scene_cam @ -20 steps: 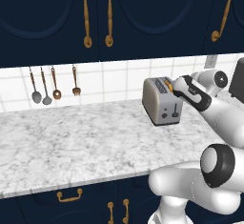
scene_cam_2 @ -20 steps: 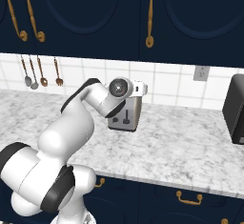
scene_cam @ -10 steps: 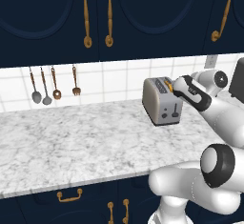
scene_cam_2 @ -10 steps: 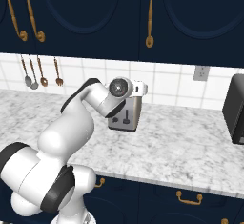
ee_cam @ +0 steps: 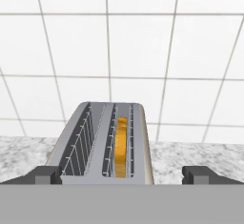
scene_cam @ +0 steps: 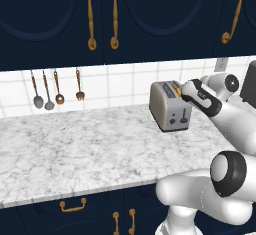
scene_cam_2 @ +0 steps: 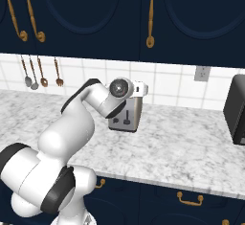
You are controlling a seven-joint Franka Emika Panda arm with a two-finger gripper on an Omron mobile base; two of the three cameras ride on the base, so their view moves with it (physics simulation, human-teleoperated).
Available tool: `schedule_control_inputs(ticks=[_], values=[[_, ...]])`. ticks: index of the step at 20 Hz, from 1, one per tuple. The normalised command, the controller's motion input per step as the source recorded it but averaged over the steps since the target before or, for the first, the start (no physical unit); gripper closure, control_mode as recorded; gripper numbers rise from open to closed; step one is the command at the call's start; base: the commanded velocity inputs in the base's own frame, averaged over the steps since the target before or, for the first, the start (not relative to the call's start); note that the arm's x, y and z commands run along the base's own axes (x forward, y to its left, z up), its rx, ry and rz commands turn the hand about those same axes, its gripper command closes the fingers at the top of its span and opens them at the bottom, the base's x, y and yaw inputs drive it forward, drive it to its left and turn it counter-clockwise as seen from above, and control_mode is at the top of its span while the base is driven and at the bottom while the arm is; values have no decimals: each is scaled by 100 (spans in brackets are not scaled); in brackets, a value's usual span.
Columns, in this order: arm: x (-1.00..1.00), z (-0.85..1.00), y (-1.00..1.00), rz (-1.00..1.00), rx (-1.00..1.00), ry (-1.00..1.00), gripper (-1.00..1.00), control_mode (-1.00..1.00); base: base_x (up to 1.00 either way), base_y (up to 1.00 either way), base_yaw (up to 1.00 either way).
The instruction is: Start the toaster. Once the lever pops up, take the bread to the plate on the dining counter.
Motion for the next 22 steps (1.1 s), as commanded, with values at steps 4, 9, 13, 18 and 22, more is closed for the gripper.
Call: schedule_control_inputs(ticks=[4,9,13,18,22], values=[[0,0,0,0,0,0,-100,-100,0,0,0],[0,0,0,0,0,0,-100,-100,0,0,0],[0,0,0,0,0,0,-100,-100,0,0,0],[0,0,0,0,0,0,-100,-100,0,0,0],[0,0,0,0,0,0,-100,-100,0,0,0]])
